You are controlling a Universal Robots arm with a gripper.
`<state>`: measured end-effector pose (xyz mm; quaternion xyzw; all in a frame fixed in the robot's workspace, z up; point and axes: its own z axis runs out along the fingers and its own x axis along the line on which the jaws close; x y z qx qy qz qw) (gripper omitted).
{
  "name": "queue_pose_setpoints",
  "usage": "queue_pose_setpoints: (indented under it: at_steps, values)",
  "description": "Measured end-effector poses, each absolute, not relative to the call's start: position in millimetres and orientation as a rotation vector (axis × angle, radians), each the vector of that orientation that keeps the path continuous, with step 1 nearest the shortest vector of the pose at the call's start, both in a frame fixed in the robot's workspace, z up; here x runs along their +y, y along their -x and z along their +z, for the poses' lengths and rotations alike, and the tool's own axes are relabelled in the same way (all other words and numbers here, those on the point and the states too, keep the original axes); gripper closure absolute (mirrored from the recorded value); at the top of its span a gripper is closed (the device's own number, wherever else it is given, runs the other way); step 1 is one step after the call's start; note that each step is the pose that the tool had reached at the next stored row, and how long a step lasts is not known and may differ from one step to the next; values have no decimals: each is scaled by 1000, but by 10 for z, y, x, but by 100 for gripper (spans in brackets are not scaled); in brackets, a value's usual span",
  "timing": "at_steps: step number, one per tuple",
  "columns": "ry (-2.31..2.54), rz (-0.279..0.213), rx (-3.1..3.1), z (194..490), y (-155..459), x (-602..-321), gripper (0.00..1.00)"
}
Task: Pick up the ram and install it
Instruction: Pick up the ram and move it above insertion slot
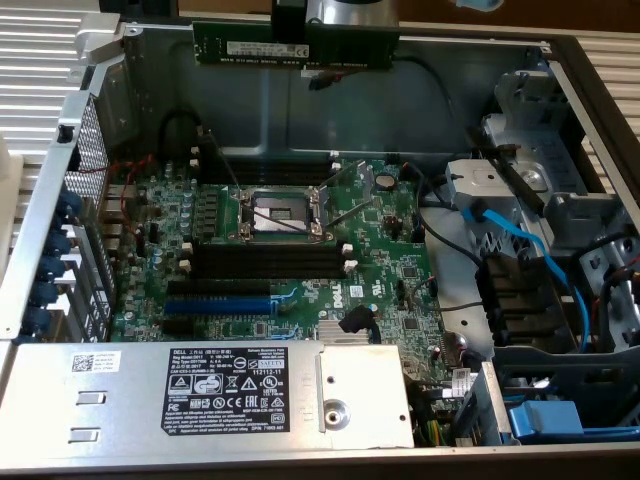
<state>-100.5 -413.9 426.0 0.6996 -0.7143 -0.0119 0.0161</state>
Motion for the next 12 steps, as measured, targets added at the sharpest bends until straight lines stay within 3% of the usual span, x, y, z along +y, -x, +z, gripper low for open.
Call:
queue_pose_setpoints:
  at_steps: [12]
  values:
    - [-2184, -20, -2230, 4229, 1024, -4122, 87]
